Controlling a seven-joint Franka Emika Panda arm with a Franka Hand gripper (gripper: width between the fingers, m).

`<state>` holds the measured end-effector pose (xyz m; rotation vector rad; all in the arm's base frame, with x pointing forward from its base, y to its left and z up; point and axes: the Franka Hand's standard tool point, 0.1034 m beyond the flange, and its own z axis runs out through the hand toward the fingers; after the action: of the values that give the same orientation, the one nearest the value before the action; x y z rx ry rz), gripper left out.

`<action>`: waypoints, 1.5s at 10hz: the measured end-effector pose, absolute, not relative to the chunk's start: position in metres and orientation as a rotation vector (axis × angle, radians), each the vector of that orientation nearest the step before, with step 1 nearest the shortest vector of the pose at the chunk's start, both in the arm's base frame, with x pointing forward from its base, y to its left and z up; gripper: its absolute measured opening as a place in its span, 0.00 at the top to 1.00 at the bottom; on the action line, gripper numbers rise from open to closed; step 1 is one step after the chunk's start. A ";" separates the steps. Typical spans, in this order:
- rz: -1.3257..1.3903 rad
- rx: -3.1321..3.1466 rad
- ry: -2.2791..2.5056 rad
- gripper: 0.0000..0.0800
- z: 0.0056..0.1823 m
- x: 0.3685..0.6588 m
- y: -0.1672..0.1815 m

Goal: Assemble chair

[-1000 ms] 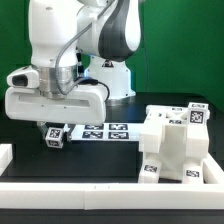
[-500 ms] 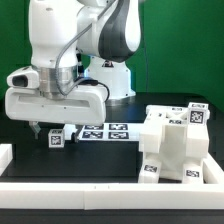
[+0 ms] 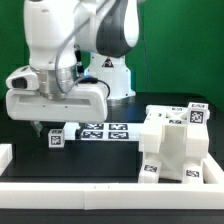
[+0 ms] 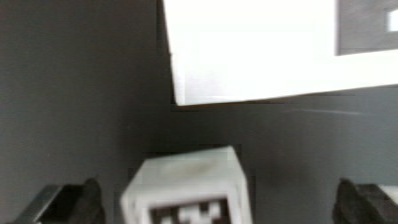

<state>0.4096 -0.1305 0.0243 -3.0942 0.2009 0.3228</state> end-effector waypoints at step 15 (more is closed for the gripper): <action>1.710 -2.602 0.018 0.19 0.026 0.419 -0.147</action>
Offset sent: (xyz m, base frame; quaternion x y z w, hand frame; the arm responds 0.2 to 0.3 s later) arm 0.0173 -0.0055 0.0070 0.0121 -0.2841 0.0333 0.9581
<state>0.4191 -0.1469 0.0264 -2.6015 0.0177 1.7103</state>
